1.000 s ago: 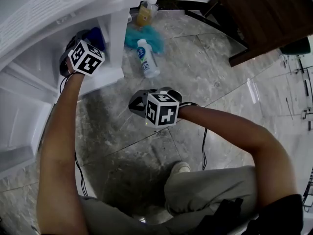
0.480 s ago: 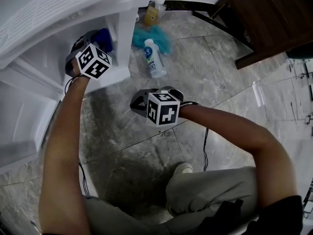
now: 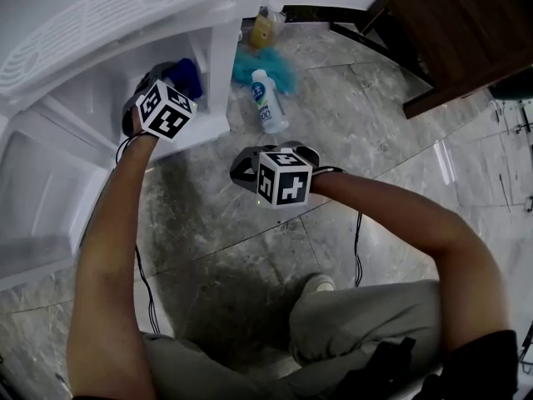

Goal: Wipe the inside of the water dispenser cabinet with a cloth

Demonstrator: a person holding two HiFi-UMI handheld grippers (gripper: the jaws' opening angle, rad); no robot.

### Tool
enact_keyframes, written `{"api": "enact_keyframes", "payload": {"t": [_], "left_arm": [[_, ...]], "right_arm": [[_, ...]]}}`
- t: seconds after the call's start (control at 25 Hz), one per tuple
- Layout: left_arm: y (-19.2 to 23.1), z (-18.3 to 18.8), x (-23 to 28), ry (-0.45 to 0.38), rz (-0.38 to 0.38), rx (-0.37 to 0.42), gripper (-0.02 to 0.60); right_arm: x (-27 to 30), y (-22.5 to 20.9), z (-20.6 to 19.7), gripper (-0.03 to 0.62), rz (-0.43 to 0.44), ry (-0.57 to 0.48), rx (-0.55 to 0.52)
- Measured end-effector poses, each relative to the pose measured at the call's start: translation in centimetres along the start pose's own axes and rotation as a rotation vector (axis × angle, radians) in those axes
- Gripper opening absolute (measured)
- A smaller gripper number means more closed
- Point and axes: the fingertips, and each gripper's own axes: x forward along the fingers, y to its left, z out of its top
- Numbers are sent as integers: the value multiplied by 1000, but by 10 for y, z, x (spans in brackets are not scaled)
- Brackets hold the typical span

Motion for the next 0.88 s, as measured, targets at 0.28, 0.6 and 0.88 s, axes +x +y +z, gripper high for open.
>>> {"api": "enact_keyframes", "payload": {"t": [0.28,0.6,0.88], "left_arm": [[-45,-7,-57,-71,-260,-30,144],[-57,-36,-141,-95,-346,12,144],[-58,-50,-186,-91,-359,24,144]], "right_arm": [[-16,-58,22,-2,-119,-30,96],[-37,-101,78,-2,-197,-162,264],[-32,-87,127,-2,-186,-181,209]]}}
